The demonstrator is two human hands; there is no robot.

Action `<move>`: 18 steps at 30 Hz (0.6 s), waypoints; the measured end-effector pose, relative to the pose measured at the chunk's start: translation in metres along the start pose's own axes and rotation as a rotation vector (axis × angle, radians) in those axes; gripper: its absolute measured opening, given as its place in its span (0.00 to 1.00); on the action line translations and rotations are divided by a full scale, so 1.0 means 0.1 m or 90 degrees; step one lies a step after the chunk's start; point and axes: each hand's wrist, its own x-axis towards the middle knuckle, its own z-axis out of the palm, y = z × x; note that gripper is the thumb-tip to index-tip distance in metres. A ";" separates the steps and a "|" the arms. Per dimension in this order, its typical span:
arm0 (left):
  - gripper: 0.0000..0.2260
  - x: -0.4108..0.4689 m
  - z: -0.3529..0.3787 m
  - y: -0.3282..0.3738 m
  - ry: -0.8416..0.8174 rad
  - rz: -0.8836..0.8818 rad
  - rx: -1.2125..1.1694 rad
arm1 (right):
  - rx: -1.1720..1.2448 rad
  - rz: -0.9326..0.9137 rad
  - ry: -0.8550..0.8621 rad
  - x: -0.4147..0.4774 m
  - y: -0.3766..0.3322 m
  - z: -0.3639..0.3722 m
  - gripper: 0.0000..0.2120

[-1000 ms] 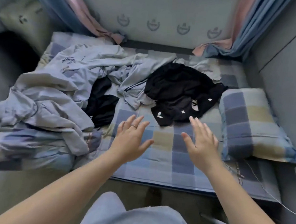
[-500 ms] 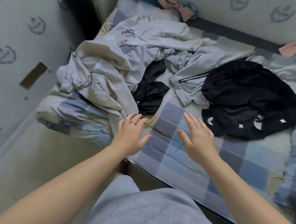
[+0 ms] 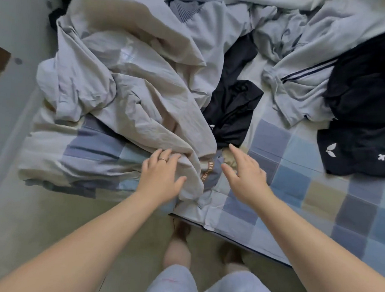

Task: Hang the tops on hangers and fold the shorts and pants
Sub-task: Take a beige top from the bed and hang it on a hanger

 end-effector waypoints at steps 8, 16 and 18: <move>0.34 1.36 0.42 -0.17 0.083 0.014 -0.014 | 0.202 0.162 -0.037 1.54 -0.07 0.83 0.41; 0.11 1.76 0.63 -0.32 0.046 -0.251 -0.247 | 0.441 0.242 0.059 2.09 -0.14 1.12 0.06; 0.04 1.67 0.60 -0.36 0.040 -0.219 -0.270 | 0.435 0.201 0.080 2.06 -0.21 1.08 0.09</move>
